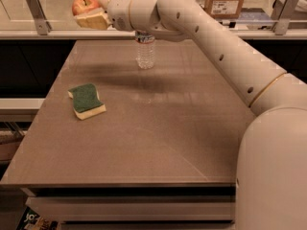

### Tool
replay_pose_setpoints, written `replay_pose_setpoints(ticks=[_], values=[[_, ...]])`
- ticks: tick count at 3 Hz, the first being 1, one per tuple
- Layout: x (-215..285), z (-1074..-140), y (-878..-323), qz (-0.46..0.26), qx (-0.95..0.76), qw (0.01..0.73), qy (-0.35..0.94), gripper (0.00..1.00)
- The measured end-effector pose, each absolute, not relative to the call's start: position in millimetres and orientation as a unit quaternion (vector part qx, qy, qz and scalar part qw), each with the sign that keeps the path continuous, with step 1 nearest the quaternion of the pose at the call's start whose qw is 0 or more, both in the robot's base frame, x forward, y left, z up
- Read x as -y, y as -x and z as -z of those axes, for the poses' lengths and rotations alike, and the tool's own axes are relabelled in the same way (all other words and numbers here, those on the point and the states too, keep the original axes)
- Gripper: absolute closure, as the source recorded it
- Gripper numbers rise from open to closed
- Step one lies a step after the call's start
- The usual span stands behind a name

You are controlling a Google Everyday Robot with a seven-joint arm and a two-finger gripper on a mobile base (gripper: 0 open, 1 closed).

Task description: Pick apple

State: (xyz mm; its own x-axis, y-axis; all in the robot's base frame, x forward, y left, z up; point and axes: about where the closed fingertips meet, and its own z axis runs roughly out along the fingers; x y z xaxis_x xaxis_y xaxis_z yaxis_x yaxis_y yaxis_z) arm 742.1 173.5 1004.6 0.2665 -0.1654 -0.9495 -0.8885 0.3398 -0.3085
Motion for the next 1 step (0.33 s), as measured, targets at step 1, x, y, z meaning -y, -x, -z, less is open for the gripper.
replay_pose_setpoints(ticks=[1], values=[[-173.5,-1004.6,-742.1,-0.29,-0.531,0.622,0.496,1.0]])
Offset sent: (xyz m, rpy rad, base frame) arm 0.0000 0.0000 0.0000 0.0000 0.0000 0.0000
